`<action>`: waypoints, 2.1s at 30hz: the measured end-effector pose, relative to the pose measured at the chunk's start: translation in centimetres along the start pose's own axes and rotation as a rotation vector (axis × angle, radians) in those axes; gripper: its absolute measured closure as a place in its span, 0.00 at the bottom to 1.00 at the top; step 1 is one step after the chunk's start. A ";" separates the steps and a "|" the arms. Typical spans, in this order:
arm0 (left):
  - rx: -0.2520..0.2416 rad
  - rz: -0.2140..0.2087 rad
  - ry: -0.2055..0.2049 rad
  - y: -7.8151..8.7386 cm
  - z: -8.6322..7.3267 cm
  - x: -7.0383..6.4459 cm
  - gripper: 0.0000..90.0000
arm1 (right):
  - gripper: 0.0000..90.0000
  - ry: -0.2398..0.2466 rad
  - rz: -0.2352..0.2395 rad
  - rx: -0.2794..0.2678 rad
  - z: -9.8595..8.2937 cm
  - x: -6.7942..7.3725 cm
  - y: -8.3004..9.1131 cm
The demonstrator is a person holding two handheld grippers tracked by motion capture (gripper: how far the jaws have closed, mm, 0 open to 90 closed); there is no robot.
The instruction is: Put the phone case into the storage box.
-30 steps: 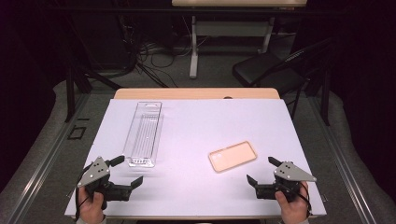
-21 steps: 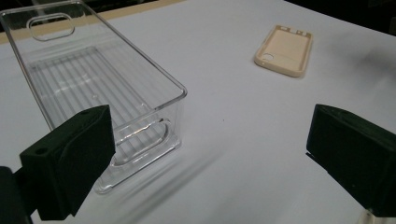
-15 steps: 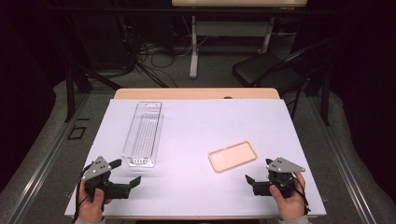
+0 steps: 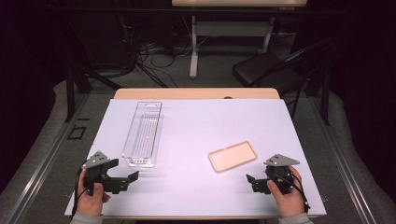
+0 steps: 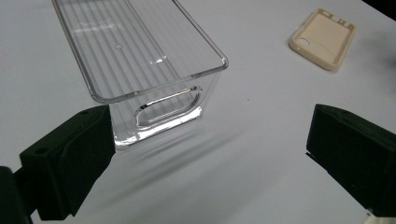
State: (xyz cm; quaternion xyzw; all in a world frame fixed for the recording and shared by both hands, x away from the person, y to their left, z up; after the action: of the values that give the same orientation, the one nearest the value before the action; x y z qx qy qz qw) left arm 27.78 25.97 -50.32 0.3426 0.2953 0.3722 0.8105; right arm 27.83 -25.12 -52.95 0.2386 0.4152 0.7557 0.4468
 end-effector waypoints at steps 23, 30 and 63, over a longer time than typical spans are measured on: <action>0.064 -0.013 -0.011 -0.8 9.2 0.1 0.00 | 0.00 -0.016 0.031 0.034 5.6 -1.6 0.8; 0.058 -0.033 -0.023 -1.3 11.7 -0.4 0.00 | 0.00 -0.029 0.058 0.046 7.0 -2.8 0.8; -0.013 -0.035 -0.008 -0.4 12.8 0.3 0.06 | 0.17 0.004 0.006 0.188 12.0 -4.6 -0.3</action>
State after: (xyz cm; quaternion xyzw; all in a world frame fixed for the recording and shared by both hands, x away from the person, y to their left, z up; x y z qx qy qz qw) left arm 37.52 21.78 -43.09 0.3336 0.2959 0.3583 0.8202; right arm 39.02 -24.09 -46.69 0.2793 0.4843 0.7153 0.4193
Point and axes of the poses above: each handheld gripper's, and its own axes: y roughly backward along the jaws, z roughly out of its top, x roughly to its left, the point moved 1 cm from there along -y, roughly forward along the jaws, and after that the axes turned 15 degrees about x, right-handed, at the moved point
